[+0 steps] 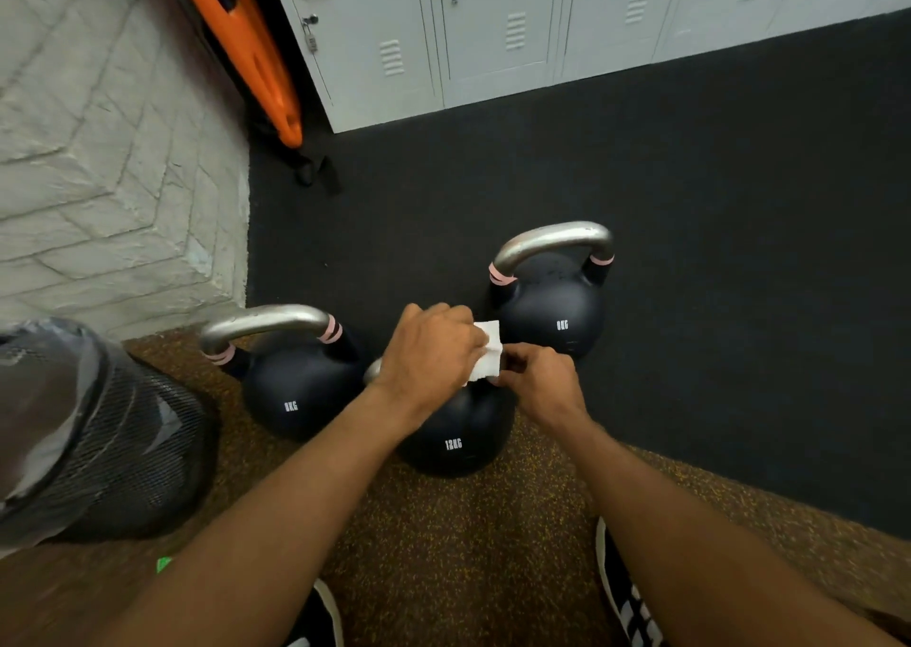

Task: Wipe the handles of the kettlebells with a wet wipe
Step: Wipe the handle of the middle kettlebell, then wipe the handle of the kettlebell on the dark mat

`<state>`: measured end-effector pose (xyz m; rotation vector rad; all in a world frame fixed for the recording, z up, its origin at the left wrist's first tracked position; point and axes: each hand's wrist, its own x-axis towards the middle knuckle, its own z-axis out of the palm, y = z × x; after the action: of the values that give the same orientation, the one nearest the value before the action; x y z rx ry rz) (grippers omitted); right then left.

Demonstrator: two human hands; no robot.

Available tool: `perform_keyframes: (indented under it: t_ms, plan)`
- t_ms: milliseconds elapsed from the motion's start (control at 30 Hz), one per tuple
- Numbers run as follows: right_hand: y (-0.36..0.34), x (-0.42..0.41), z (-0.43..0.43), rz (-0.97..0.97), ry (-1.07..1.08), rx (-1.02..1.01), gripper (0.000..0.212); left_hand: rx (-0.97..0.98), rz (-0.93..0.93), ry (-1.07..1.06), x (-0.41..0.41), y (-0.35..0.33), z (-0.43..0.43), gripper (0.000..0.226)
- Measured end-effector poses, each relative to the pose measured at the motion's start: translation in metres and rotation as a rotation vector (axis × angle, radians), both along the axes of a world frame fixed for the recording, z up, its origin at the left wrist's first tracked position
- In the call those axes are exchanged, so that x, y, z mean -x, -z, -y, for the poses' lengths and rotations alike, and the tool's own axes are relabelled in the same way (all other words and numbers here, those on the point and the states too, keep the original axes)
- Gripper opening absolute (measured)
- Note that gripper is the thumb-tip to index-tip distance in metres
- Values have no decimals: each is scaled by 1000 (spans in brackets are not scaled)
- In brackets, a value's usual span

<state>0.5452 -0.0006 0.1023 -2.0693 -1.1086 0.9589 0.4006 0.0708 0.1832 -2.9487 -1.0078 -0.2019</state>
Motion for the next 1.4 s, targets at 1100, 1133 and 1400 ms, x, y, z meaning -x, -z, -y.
perform_keyframes:
  t_ms: [1100,1133,1400]
  plan:
    - [-134,0,-8,-117,-193,-324,13,875,774,-315,45,-75,-6,45]
    - [-135,-1,-8,-121,-188,-320,11,890,789,-344,47,-73,-7,46]
    - [-145,-5,-16,-151,-188,-346,19,985,987,-372,34,-67,-8,45]
